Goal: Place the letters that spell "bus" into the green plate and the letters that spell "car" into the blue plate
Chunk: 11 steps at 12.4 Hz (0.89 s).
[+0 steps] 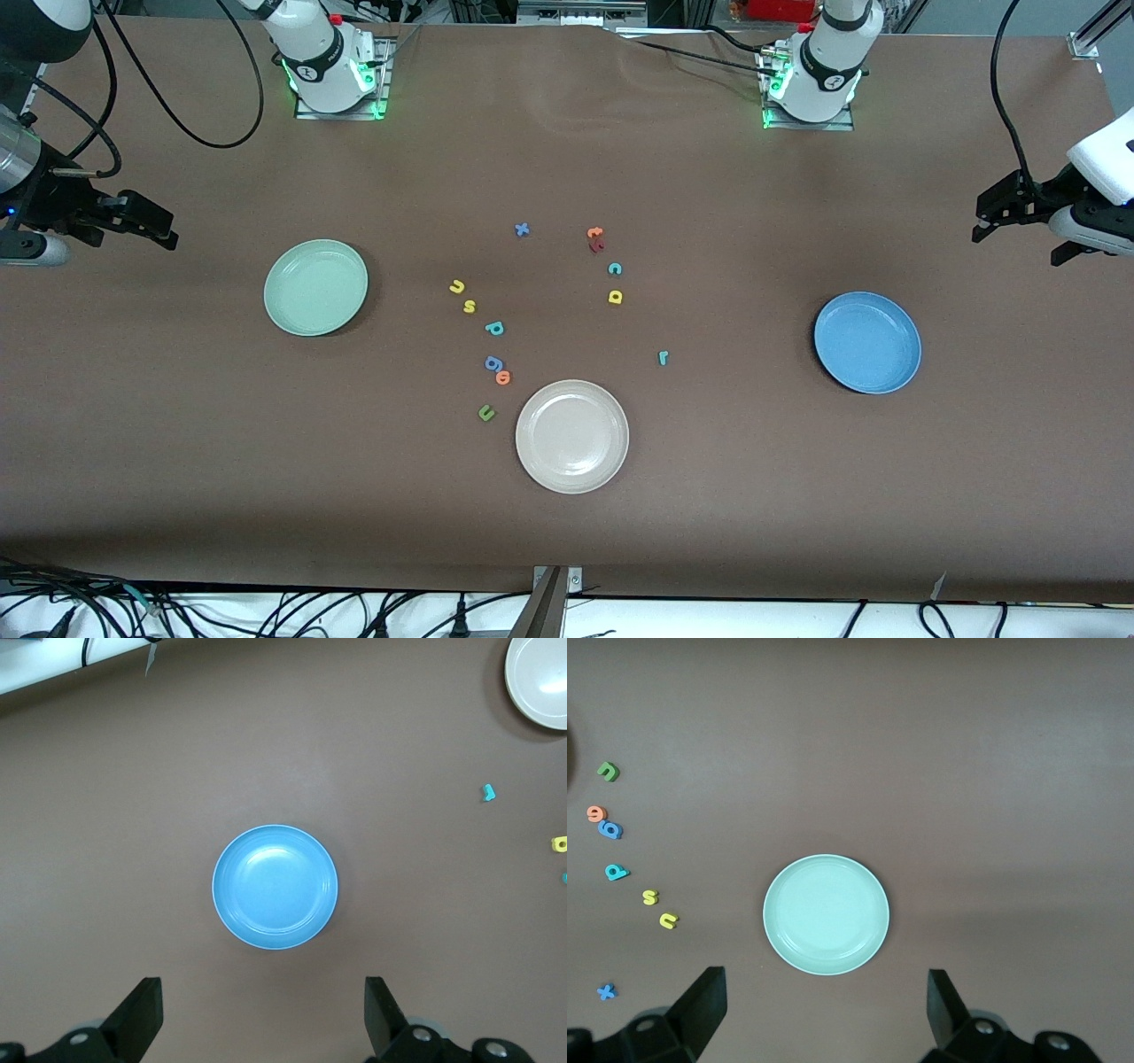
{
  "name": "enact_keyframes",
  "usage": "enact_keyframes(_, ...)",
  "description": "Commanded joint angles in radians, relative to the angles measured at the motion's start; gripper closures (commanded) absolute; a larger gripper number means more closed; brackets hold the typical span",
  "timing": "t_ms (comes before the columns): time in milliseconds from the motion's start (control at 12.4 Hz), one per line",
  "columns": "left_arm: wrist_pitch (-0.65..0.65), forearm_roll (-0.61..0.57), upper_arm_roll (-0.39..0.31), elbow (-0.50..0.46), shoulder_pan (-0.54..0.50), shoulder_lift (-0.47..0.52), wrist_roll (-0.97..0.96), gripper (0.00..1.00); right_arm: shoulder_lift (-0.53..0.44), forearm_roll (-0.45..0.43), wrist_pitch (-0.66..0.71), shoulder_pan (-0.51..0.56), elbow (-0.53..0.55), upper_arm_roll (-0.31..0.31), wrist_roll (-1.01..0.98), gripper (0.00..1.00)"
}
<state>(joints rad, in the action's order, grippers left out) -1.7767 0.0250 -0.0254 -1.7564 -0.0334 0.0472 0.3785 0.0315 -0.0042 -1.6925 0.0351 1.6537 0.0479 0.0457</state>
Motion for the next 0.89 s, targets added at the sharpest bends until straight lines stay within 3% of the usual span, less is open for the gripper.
enact_keyframes(0, -0.012, 0.032, 0.009, -0.025, -0.02, 0.019, -0.11, 0.0, -0.013, 0.018, 0.016, 0.005, 0.0, 0.001, 0.011, 0.0)
enact_keyframes(161, -0.007, 0.032, 0.013, -0.025, -0.019, 0.019, -0.191, 0.0, -0.013, 0.018, 0.016, 0.005, 0.0, 0.001, 0.003, 0.0)
enact_keyframes(807, -0.007, 0.032, 0.013, -0.025, -0.019, 0.017, -0.193, 0.0, -0.013, 0.016, 0.016, 0.005, -0.002, 0.001, 0.003, 0.0)
